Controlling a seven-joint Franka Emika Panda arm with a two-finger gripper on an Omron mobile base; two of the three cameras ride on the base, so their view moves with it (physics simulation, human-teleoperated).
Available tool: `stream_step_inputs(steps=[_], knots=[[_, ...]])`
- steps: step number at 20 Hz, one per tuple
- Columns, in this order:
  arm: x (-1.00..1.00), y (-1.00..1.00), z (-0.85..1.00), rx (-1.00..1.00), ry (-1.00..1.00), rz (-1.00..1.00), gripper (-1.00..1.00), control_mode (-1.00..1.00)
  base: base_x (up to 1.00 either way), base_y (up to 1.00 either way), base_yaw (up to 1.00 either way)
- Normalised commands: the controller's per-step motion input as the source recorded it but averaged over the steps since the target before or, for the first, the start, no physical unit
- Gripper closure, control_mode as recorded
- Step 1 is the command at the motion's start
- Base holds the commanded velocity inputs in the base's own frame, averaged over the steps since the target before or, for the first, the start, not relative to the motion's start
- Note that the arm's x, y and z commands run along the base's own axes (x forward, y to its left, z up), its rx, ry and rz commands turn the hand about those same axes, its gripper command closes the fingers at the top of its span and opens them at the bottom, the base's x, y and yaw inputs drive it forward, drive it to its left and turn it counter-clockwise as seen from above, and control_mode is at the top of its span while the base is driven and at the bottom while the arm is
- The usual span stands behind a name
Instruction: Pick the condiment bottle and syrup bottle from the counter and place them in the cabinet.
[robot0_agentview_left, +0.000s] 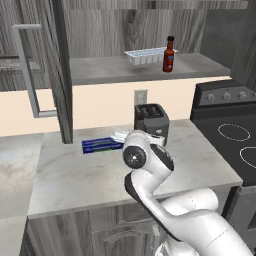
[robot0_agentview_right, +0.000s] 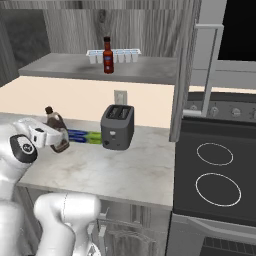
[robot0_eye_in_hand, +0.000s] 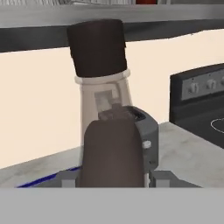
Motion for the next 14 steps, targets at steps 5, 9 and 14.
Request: stream_step_inputs(steps=[5, 9, 14], knots=[[-0.40, -0.14, 0.61, 0.07, 0.00, 0.24, 1.00, -1.00, 0.00, 0.00, 0.00], [-0.27, -0.07, 0.68, 0.11, 0.00, 0.20, 1.00, -1.00, 0.00, 0.00, 0.00], [-0.11, 0.00, 0.56, 0.11, 0.01, 0.15, 1.00, -1.00, 0.00, 0.00, 0.00]])
